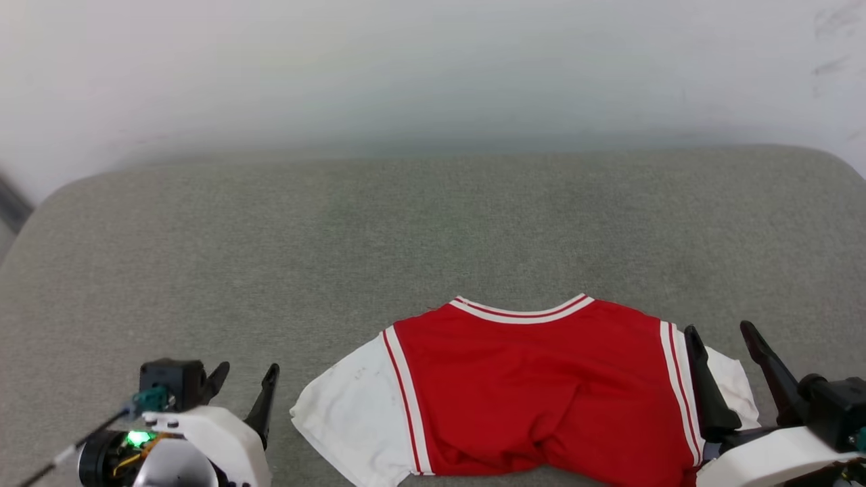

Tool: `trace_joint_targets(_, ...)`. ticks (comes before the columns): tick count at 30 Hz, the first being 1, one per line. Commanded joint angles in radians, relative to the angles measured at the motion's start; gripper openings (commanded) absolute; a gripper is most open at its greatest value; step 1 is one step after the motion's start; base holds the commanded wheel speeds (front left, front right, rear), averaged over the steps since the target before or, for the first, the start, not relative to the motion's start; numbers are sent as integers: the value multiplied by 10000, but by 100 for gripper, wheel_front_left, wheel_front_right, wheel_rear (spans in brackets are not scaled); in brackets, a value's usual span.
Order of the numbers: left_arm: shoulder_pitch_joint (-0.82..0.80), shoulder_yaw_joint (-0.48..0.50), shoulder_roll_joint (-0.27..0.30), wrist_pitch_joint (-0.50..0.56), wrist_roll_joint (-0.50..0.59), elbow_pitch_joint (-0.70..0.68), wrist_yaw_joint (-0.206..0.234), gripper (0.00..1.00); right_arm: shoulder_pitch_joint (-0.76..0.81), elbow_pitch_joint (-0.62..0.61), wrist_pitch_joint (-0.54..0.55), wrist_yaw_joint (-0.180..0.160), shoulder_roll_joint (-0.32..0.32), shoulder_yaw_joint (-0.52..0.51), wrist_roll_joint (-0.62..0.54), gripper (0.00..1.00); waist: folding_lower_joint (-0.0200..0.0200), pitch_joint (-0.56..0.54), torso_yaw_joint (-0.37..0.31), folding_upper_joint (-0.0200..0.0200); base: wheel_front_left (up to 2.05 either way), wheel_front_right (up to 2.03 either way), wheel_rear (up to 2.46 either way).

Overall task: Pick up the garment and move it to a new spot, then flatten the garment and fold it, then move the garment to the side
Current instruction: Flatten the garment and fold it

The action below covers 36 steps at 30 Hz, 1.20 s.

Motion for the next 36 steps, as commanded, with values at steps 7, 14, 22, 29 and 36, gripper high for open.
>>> trace_joint_targets(7, -975, -478, 609, 3201, -881, 331, -472, 100, -231, -183, -57, -5, 22, 323, 239, 100, 0, 927, -611, 0, 0, 0, 0)
trace_joint_targets(14, -1236, -911, 911, 5146, -1502, 788, -822, 100, -465, 123, -312, -5, 21, 364, 415, 100, 0, 1449, -967, 0, 0, 0, 0)
trace_joint_targets(22, -1350, -1568, 803, 6154, -1663, 1437, -1121, 0, -682, 387, -452, -5, 22, 371, 576, 100, 0, 1700, -1141, 0, 0, 0, 0)
trace_joint_targets(29, -1418, -1271, 650, 4977, -1440, 1404, -1017, 0, -684, 587, -185, -5, 22, 67, 925, 100, 0, 1587, -1092, 0, 0, 0, 0)
trace_joint_targets(36, -1168, -729, 665, 3418, -1139, 752, -662, 0, -836, 1204, 1010, -5, 18, -797, 1423, 100, 0, 1284, -980, 0, 0, 0, 0)
